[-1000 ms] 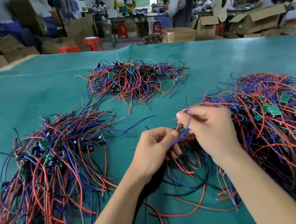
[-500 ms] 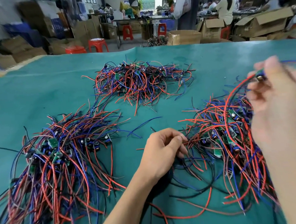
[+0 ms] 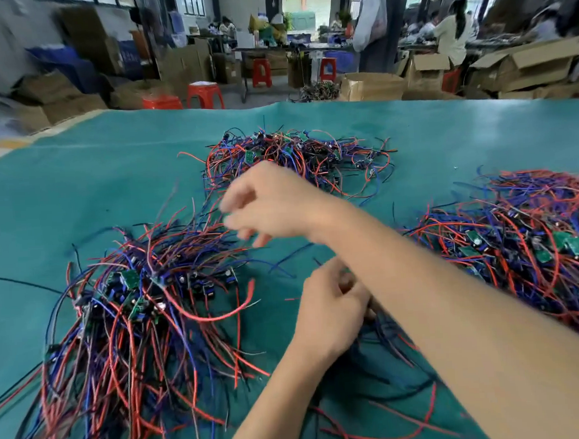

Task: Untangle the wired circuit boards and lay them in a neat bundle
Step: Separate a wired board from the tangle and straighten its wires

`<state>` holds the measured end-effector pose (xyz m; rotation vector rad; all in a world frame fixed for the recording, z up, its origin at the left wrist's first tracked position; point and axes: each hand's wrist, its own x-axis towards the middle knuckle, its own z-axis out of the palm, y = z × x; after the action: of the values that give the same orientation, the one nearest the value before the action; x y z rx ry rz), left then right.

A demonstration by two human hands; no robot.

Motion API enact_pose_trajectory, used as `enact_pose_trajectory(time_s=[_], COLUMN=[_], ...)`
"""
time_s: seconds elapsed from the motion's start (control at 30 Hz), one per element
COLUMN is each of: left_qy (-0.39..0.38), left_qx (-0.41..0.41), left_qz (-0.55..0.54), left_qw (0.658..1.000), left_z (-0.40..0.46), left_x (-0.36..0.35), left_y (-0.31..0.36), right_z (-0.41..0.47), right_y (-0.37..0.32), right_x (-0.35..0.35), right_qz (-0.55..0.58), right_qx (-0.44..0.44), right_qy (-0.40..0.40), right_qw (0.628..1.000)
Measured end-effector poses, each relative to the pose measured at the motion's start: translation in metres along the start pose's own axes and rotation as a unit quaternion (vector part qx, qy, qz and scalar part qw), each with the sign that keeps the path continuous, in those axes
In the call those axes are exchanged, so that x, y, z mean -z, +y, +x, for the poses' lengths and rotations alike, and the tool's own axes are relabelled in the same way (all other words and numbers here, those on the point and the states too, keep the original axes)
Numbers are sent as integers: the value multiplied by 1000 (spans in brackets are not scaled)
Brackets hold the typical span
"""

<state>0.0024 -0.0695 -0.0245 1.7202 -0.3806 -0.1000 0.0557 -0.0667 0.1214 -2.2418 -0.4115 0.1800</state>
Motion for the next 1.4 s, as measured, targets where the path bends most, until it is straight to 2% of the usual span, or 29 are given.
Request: enact_pose_trajectory(time_s=[0.1, 0.17, 0.23, 0.33, 0.47, 0.63, 0.87, 1.1, 1.4], left_qy=[0, 1, -4, 0, 6, 3, 3, 0, 6], left_qx=[-10, -10, -13, -7, -3, -5, 4, 18, 26], left_qz=[-37, -52, -72, -82, -70, -65, -65, -75, -79], left_qw=[999, 999, 997, 997, 998, 998, 998, 997, 997], left_z=[-3, -5, -9, -10, -11, -12, -13, -14, -13], left_x=[1, 2, 4, 5, 6, 7, 8, 10, 10], left_y=[7, 12, 19, 24, 26, 27, 30, 31, 29], right_z=[18, 29, 36, 42, 51, 54, 56, 65, 33], right_y=[38, 66, 90, 117, 123, 128, 128, 133, 126], right_x=[31, 48, 57, 56, 47, 50, 55, 52, 71], right_qz=[-129, -175, -160, -61, -78, -35, 48, 41, 245], right_qx=[-92, -147, -188, -235, -230, -245, -229, -240, -215], right_qy=[55, 85, 89, 87, 86, 132, 112, 123, 240], right_qw=[986, 970, 965, 966, 966, 960, 966, 962, 914])
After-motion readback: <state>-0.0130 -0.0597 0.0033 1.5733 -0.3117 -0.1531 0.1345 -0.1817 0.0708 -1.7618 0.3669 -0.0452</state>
